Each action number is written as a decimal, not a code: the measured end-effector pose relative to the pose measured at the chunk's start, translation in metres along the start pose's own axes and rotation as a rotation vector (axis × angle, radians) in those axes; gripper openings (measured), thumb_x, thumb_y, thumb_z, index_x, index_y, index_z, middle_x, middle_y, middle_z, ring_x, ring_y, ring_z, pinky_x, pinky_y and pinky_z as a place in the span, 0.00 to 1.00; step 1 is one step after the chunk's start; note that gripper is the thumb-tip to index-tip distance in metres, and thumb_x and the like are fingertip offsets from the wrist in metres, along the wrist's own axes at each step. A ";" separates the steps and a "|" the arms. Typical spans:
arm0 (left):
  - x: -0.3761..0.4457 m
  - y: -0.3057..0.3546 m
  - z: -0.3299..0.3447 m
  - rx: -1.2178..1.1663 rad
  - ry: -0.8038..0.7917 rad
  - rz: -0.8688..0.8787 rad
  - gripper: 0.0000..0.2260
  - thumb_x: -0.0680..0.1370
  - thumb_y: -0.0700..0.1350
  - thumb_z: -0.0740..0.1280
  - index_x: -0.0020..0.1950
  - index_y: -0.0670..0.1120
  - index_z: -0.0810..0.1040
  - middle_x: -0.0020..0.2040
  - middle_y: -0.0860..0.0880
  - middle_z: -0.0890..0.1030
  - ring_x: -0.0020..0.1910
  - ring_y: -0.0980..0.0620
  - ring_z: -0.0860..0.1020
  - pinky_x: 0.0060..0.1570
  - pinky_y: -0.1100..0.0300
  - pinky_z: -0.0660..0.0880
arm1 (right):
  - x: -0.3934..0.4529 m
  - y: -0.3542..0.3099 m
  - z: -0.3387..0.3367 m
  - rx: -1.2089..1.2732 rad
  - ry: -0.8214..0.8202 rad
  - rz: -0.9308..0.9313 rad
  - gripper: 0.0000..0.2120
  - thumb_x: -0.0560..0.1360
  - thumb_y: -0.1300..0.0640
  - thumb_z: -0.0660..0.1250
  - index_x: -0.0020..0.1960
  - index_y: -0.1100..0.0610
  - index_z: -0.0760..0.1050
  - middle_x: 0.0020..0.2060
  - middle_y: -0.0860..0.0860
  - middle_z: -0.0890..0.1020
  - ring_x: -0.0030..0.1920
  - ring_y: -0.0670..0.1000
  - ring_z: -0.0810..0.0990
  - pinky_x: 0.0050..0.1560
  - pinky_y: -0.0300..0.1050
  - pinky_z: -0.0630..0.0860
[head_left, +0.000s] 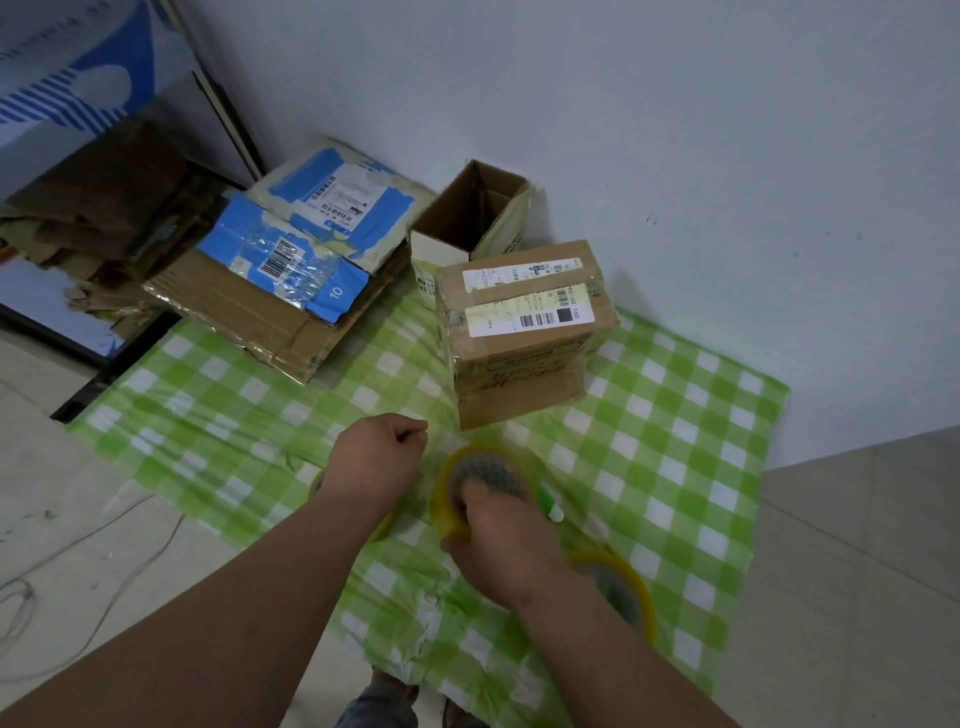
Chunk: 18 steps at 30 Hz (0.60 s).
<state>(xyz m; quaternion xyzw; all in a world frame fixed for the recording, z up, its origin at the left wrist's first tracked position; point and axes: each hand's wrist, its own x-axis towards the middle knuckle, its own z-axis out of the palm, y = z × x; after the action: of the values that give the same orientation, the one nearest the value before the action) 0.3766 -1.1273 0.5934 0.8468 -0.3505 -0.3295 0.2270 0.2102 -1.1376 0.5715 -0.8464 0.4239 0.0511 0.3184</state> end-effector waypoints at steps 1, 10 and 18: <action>0.002 0.000 -0.001 -0.027 0.009 -0.007 0.09 0.80 0.46 0.65 0.58 0.51 0.83 0.53 0.53 0.84 0.41 0.60 0.76 0.39 0.64 0.70 | 0.000 0.000 0.001 0.011 -0.025 -0.001 0.12 0.74 0.45 0.68 0.51 0.49 0.68 0.46 0.50 0.80 0.45 0.54 0.79 0.41 0.45 0.71; 0.014 0.033 -0.003 -0.218 0.016 0.056 0.19 0.79 0.53 0.67 0.69 0.51 0.74 0.52 0.58 0.78 0.46 0.65 0.75 0.39 0.68 0.69 | 0.027 0.018 -0.047 0.420 0.594 0.315 0.18 0.72 0.63 0.69 0.61 0.58 0.74 0.56 0.52 0.72 0.57 0.55 0.73 0.60 0.53 0.73; 0.028 0.056 0.000 -0.321 -0.146 0.050 0.30 0.77 0.53 0.69 0.78 0.55 0.63 0.71 0.57 0.72 0.63 0.53 0.76 0.61 0.52 0.73 | 0.061 0.050 -0.100 0.649 0.695 0.441 0.40 0.75 0.64 0.67 0.79 0.48 0.49 0.78 0.48 0.54 0.77 0.52 0.54 0.75 0.49 0.56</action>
<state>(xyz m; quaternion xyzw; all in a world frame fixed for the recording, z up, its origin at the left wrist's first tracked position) 0.3668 -1.1841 0.6167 0.7645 -0.3298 -0.4361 0.3416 0.1927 -1.2592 0.6043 -0.5618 0.6668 -0.3009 0.3862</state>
